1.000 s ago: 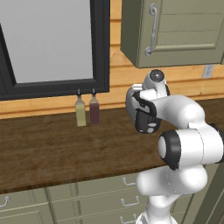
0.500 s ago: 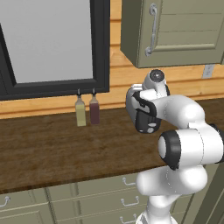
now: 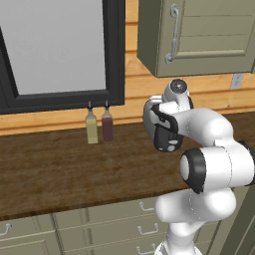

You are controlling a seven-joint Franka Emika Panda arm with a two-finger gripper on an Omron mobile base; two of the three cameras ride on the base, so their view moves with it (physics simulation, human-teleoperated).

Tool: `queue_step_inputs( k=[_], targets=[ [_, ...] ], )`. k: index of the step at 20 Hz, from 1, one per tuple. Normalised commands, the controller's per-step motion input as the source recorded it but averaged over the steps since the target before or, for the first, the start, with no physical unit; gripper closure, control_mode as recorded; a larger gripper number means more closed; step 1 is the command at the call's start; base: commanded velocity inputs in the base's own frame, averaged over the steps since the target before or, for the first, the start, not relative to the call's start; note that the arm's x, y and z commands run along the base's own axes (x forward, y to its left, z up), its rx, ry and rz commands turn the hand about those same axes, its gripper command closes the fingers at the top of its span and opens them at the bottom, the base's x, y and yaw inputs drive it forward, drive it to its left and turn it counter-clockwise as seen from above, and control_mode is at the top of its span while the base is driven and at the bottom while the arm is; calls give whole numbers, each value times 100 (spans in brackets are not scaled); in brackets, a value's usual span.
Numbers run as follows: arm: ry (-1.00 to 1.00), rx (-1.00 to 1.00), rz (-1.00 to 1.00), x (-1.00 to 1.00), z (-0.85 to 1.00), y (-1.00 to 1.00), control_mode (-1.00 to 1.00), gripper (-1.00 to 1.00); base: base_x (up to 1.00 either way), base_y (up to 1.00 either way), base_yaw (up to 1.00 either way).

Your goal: Start the toaster. Once the lever pops up, take the bread to the plate on the dining counter.

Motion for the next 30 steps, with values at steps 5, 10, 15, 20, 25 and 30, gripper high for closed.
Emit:
queue_step_inputs(
  k=[5,10,15,20,25,30],
  targets=[
    [0,0,0,0,0,0,-100,-100,0,0,0],
    [0,0,0,0,0,0,-100,-100,0,0,0],
    [0,0,0,0,0,0,-100,-100,0,0,0],
    [0,0,0,0,0,0,-100,-100,0,0,0],
    [0,0,0,0,0,0,-100,-100,0,0,0],
    [0,0,0,0,0,0,-100,-100,0,0,0]
  ],
)
